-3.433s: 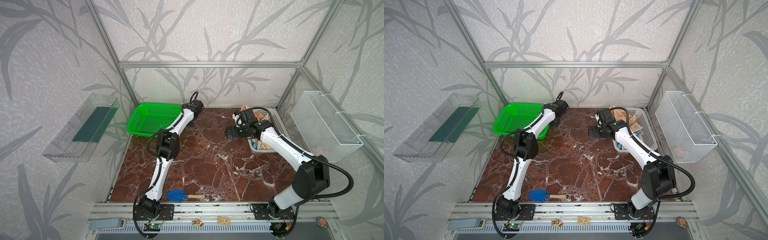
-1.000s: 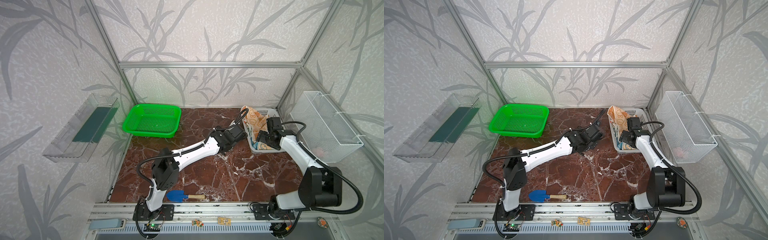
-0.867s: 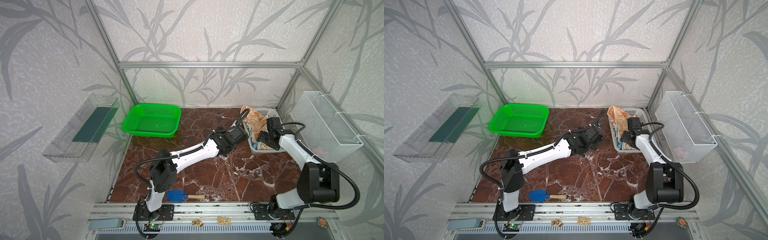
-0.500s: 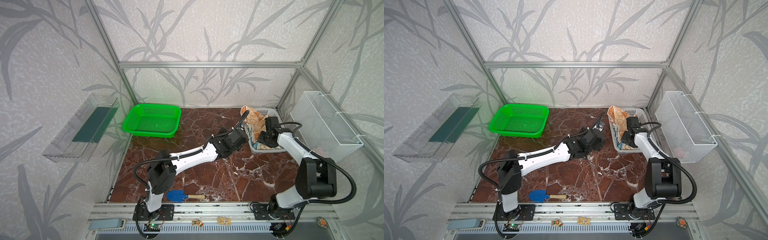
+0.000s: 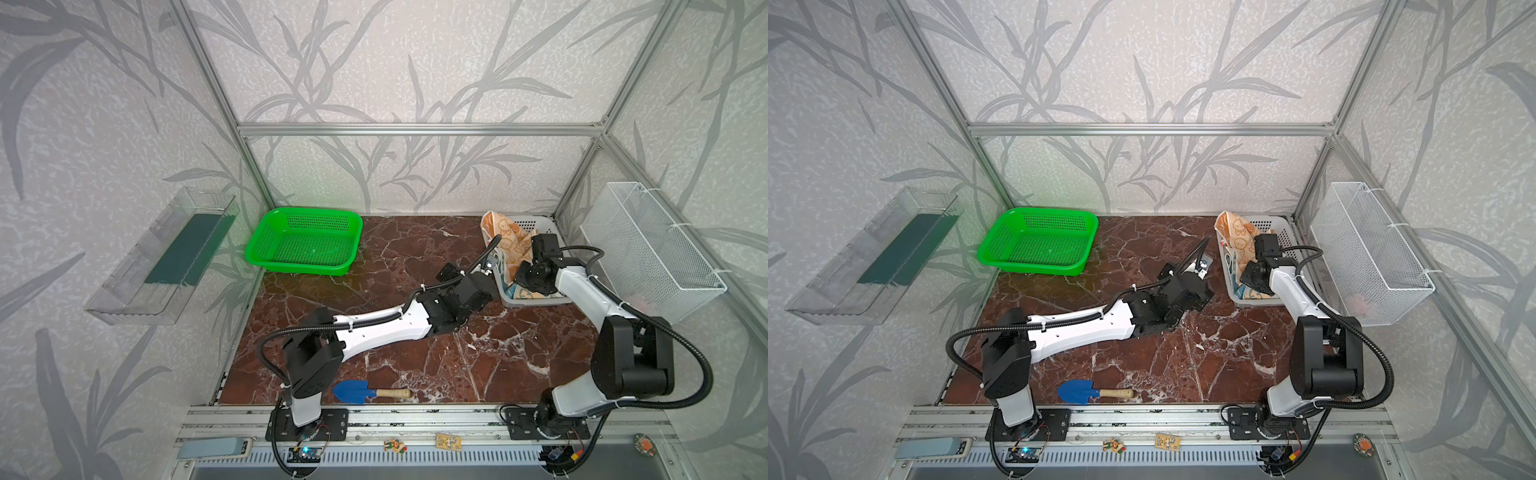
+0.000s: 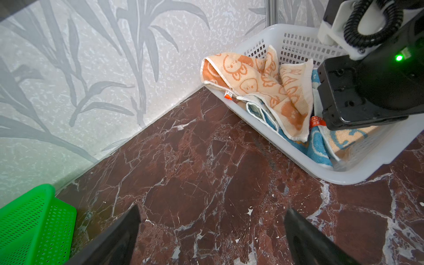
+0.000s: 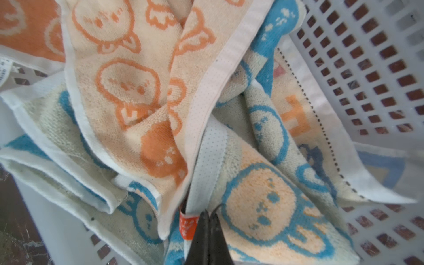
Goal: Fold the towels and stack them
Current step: 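Lower the right gripper into the towel basket and pinch a towel edge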
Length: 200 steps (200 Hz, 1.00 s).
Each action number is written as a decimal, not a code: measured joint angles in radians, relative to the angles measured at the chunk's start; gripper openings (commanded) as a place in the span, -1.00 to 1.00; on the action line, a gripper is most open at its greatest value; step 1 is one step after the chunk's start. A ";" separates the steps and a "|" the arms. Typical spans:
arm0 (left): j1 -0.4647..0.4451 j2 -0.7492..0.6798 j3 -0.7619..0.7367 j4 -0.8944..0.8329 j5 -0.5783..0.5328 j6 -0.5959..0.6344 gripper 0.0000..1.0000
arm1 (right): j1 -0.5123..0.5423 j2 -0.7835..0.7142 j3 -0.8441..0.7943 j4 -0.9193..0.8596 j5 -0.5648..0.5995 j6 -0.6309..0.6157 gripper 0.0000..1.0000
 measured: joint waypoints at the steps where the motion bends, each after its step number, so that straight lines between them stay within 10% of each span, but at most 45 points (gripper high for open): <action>1: 0.000 0.000 0.000 0.000 0.000 0.000 0.98 | 0.000 0.000 0.000 0.000 0.000 0.000 -0.74; 43: 0.001 0.000 0.000 -0.016 0.011 -0.001 0.98 | -0.004 -0.011 -0.004 0.011 -0.027 -0.004 -0.12; 94: 0.002 0.000 0.000 -0.021 0.011 -0.002 0.98 | -0.004 -0.009 -0.003 0.015 -0.058 -0.006 -0.02; 200: 0.006 0.000 0.000 -0.070 0.011 -0.020 0.98 | -0.004 0.022 -0.003 0.019 -0.078 -0.006 -0.83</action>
